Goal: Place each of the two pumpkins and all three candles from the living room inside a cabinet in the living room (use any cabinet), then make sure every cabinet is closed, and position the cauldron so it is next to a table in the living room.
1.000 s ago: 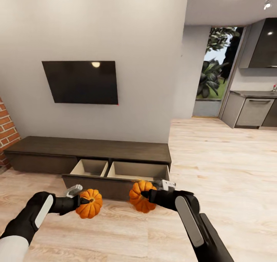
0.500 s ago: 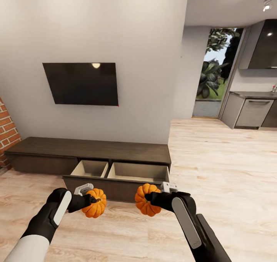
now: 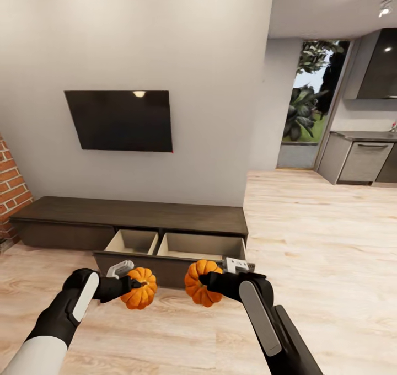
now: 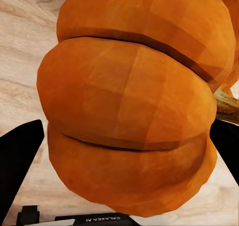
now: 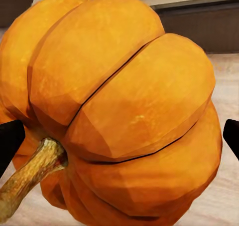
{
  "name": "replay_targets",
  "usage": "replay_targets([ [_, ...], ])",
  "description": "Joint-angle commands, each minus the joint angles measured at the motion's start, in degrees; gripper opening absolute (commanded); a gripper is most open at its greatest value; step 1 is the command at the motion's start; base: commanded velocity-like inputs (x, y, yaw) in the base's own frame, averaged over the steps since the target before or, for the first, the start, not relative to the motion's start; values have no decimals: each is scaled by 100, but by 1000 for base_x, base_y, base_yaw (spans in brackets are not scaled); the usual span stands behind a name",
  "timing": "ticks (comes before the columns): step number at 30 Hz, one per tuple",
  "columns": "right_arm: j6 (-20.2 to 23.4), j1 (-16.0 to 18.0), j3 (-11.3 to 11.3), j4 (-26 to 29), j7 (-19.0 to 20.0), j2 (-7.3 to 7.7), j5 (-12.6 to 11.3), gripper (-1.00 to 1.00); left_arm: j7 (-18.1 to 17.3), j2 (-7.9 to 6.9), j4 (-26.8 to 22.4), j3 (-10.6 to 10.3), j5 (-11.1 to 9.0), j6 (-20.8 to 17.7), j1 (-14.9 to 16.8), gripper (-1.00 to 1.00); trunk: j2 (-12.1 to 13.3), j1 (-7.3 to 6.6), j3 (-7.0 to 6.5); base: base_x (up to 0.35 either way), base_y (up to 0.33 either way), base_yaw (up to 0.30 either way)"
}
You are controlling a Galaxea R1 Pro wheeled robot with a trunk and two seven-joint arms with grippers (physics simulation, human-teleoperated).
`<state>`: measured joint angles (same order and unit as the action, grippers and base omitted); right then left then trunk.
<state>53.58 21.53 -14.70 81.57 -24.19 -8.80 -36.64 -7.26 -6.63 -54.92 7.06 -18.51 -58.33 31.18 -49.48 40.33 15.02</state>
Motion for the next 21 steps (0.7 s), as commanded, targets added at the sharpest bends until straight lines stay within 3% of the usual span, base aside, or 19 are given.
replay_targets([
  [1,-3,0,-10,2,-2,-6,-18,-100,-26,-3,-1,2,-50,-7,1,-100,0,0,0,0,284,0],
  [10,-5,0,-24,-2,2,-17,-26,-100,-64,-13,-12,6,-47,-46,1,-100,0,0,0,2,289,-29],
  [16,-18,0,-25,-9,-3,-17,-27,-100,-65,-13,-19,6,-42,-31,-5,-100,0,0,0,178,260,-251],
  [21,-23,0,-25,-9,-4,-17,-25,-100,-65,-13,-19,6,-39,-23,-7,-100,0,0,0,303,105,-278],
])
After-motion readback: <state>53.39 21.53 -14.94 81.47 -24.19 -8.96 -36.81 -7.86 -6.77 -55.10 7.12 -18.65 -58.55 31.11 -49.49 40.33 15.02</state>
